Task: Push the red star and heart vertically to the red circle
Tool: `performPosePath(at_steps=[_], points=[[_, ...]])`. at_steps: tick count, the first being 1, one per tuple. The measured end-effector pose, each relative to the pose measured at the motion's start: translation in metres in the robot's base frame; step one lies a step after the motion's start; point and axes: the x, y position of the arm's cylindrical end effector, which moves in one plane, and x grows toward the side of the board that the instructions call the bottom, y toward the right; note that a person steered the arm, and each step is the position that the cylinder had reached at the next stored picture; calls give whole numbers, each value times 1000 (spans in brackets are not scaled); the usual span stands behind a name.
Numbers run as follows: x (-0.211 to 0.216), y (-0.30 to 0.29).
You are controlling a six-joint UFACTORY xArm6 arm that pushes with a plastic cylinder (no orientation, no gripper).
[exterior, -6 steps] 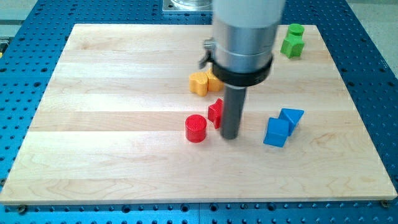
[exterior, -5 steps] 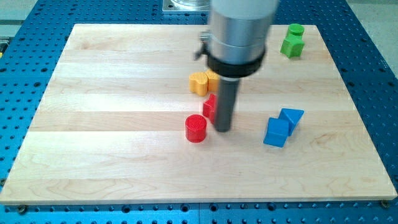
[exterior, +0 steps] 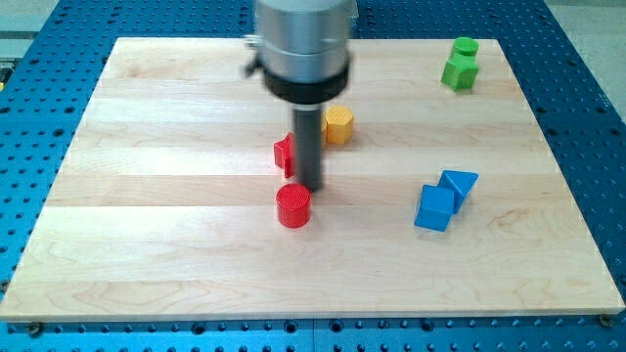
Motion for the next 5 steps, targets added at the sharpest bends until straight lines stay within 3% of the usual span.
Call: performPosePath(at_steps=[2,5], points=[[-75,-13],[-105,3]])
